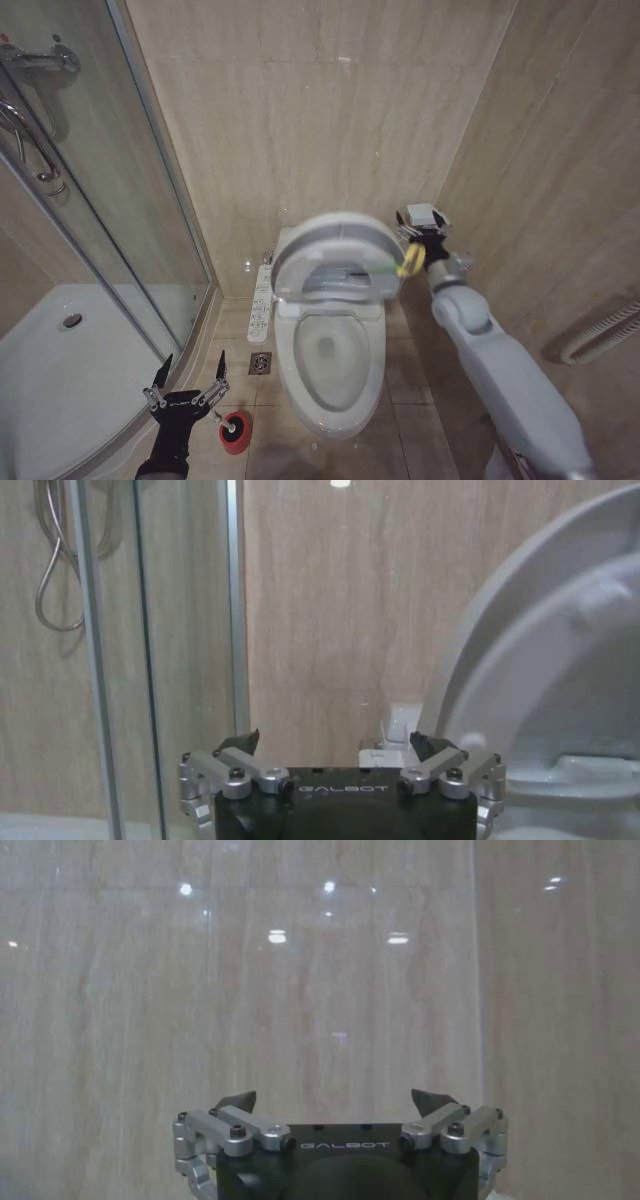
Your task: Open the toilet lid, clean the toilet bowl with a toilet brush, close the toilet lid, and flush.
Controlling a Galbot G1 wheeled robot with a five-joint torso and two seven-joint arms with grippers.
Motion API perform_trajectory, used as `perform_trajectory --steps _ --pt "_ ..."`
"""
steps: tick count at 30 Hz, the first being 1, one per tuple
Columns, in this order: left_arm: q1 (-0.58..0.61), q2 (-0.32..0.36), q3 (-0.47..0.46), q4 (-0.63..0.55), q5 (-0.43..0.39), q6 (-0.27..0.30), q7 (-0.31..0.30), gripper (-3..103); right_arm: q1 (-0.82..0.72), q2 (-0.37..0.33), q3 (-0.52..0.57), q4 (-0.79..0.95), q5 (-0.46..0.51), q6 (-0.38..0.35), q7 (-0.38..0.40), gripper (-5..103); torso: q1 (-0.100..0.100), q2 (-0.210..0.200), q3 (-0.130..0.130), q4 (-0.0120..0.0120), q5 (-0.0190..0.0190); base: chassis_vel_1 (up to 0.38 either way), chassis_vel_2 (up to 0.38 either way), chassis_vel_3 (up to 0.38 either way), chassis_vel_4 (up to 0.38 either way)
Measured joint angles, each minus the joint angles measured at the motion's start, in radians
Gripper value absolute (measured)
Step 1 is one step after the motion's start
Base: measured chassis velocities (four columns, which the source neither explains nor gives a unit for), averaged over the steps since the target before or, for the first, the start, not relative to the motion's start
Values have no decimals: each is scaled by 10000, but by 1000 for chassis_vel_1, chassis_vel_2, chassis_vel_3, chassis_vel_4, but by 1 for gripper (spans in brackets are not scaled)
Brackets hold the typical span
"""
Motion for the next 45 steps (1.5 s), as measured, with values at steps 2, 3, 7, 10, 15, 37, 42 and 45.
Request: perform_trajectory --steps 2,3,7,10,15,37,42,45 --pt "0 3 1 0 0 0 1 98 -679 -100 365 484 15 -77 2 100 0 0 0 0 6 0 0 0 0" --pt "0 -1 4 0 0 1 1 98 -950 -106 505 671 15 -92 5 100 0 0 0 0 -1 0 0 0 0" --pt "0 0 2 0 0 1 0 98 -1876 -81 817 1338 -44 -129 14 100 0 0 1 0 3 0 0 0 0" --pt "0 0 2 0 0 1 0 98 -2343 -31 969 1711 -122 -146 27 100 -1 0 0 0 1 0 0 0 0" --pt "0 0 2 0 0 1 0 98 -3032 -16 1231 2162 -202 -190 23 100 0 0 0 1 1 0 0 0 0" --pt "0 0 2 0 0 1 0 98 -5084 531 2364 3544 -693 -1157 -404 100 2 -1 2 -1 0 0 0 0 0" --pt "0 0 2 0 0 1 0 98 -5689 855 2656 3778 -828 -1163 -1598 100 1 -1 1 -1 0 0 0 0 0" --pt "0 0 1 0 0 1 0 98 -5801 1148 2766 3938 -864 -1303 -2194 100 2 -1 1 0 -1 0 0 0 0"
